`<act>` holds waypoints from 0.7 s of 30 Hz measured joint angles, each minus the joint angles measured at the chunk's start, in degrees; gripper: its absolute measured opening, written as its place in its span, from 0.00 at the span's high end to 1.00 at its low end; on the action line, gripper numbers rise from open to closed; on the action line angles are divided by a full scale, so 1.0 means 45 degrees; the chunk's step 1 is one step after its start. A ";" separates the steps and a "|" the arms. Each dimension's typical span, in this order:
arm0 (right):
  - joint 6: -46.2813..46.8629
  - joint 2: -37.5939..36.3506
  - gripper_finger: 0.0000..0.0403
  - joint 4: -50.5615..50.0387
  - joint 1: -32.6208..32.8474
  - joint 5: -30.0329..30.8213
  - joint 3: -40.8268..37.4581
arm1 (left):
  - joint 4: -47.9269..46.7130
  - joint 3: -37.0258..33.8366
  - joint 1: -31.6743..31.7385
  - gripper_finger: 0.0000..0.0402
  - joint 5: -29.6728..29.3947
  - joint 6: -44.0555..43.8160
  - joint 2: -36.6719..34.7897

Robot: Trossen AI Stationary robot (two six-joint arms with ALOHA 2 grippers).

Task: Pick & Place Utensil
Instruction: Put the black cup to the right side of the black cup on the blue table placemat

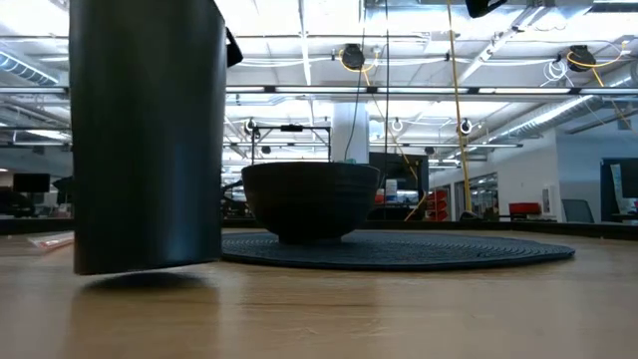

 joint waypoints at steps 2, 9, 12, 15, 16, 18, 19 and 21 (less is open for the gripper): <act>-0.0061 0.0000 0.68 -0.0020 0.0011 0.0077 -0.0002 | 0.0096 0.0000 0.0000 0.99 -0.0053 -0.0019 0.0000; -0.0061 0.0000 0.68 -0.0016 0.0011 0.0309 -0.0002 | 0.0073 0.0000 0.0000 0.98 -0.0204 -0.0220 0.0000; -0.0115 0.0000 0.68 -0.0031 0.0011 0.0309 -0.0004 | 0.0072 0.0000 0.0000 0.99 -0.0204 -0.0225 0.0000; -0.0115 0.0000 0.68 -0.0021 0.0011 0.0309 -0.0004 | 0.0093 0.0000 0.0000 0.96 -0.0204 -0.0269 0.0000; -0.0115 0.0000 0.68 -0.0027 0.0011 0.0309 -0.0004 | 0.0100 0.0000 0.0000 0.94 -0.0204 -0.0308 0.0000; -0.0115 0.0000 0.68 -0.0022 0.0011 0.0309 -0.0004 | 0.0106 0.0000 0.0000 0.92 -0.0206 -0.0311 0.0000; -0.0115 0.0000 0.68 -0.0023 0.0011 0.0309 -0.0004 | 0.0112 0.0000 0.0000 0.91 -0.0213 -0.0311 0.0000; -0.0115 0.0000 0.68 -0.0028 0.0011 0.0309 -0.0004 | 0.0135 0.0000 0.0000 0.90 -0.0226 -0.0311 0.0000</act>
